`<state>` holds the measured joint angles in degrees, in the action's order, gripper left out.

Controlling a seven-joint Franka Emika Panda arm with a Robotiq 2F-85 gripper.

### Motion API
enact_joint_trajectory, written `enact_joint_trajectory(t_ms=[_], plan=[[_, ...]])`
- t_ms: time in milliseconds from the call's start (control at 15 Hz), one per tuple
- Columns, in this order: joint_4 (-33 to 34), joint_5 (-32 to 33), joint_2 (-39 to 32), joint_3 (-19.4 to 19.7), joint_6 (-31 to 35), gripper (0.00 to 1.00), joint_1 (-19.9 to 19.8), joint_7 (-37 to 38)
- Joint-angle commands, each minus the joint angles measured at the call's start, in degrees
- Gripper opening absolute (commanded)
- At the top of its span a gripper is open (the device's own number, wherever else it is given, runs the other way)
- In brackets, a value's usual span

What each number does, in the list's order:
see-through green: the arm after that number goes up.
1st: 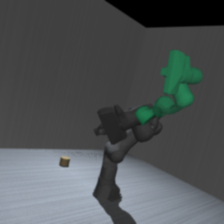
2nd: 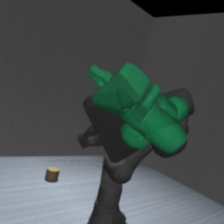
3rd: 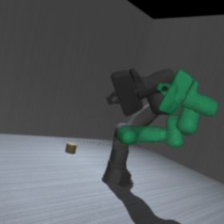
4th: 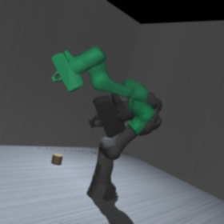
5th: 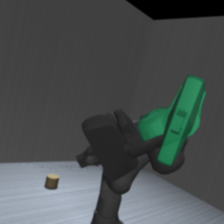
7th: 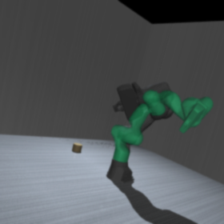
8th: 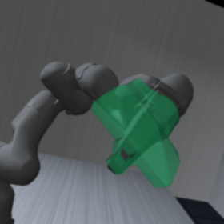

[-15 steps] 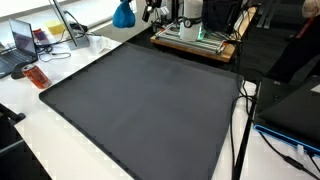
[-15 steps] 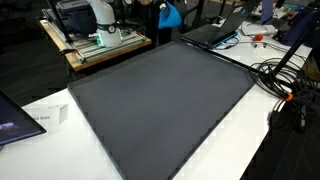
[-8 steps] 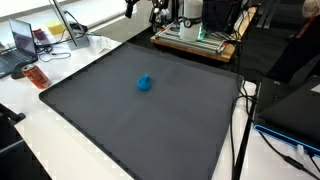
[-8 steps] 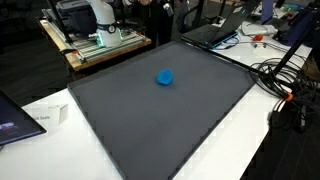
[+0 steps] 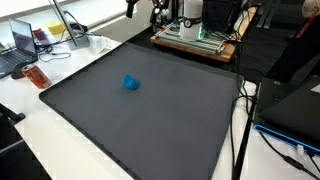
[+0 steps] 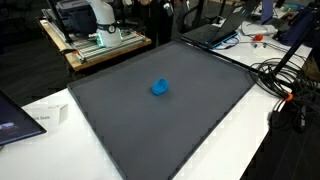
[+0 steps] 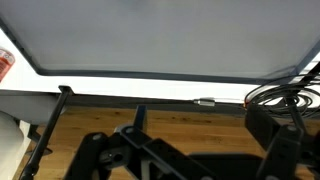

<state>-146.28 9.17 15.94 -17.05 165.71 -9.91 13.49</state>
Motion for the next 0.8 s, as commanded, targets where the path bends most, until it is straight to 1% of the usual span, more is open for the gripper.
enact_joint_trajectory(t_ms=[0,333,400,467,533,600,667,733], plan=[[1.59,-0.30,-0.23,-0.36,-3.15,1.00,0.01,0.71],[3.36,0.39,-0.20,-1.09,-6.86,1.00,-0.72,2.42],[4.22,0.82,-0.54,1.54,-8.94,1.00,2.04,3.05],[5.49,0.17,-0.98,1.96,-11.13,1.00,2.45,3.56],[7.14,-2.00,-1.85,3.36,-14.16,1.00,4.06,2.49],[8.93,-2.28,-2.57,3.90,-17.02,1.00,4.14,3.78],[10.93,-4.90,-3.72,5.68,-20.08,1.00,5.63,2.34],[12.63,-5.85,-4.49,6.63,-22.47,1.00,5.92,2.97]])
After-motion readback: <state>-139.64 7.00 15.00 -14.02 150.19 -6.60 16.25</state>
